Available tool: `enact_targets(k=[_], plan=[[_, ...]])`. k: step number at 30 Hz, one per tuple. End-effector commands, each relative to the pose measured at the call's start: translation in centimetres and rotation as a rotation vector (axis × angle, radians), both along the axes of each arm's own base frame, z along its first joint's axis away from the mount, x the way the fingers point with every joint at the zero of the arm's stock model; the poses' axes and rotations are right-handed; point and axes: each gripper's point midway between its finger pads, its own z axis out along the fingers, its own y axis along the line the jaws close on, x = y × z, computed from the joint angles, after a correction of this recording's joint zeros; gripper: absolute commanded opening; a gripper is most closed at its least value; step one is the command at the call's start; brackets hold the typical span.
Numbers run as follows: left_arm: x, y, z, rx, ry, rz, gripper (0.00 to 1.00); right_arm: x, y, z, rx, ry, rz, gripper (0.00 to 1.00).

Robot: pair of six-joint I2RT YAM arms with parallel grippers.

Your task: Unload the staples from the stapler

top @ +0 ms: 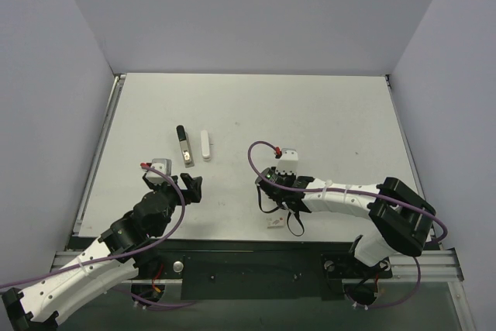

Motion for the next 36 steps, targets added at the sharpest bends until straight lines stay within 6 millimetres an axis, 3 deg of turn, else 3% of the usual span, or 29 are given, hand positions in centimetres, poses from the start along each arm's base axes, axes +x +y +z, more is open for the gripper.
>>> enact_targets(k=[1,14,24,29,36], plan=[[0.0,0.0,0.5,-0.016,-0.010,0.000,0.89,0.1,-0.1,-0.2,-0.009,-0.014,-0.018,0.23],[0.1,-0.1,0.4,-0.013,-0.010,0.000,0.90,0.4,-0.2,1.3,-0.003,-0.046,-0.013,0.28],[0.1,-0.4,0.1,-0.004,-0.001,-0.014,0.90,0.3,-1.0,4.1,-0.003,-0.099,0.026,0.30],[0.1,-1.0,-0.3,0.005,0.014,-0.038,0.90,-1.0,-2.0,4.7,-0.008,-0.082,0.087,0.30],[0.3,-2.2,-0.9,0.023,0.046,-0.074,0.90,-5.7,-3.6,2.7,0.007,0.048,0.206,0.31]])
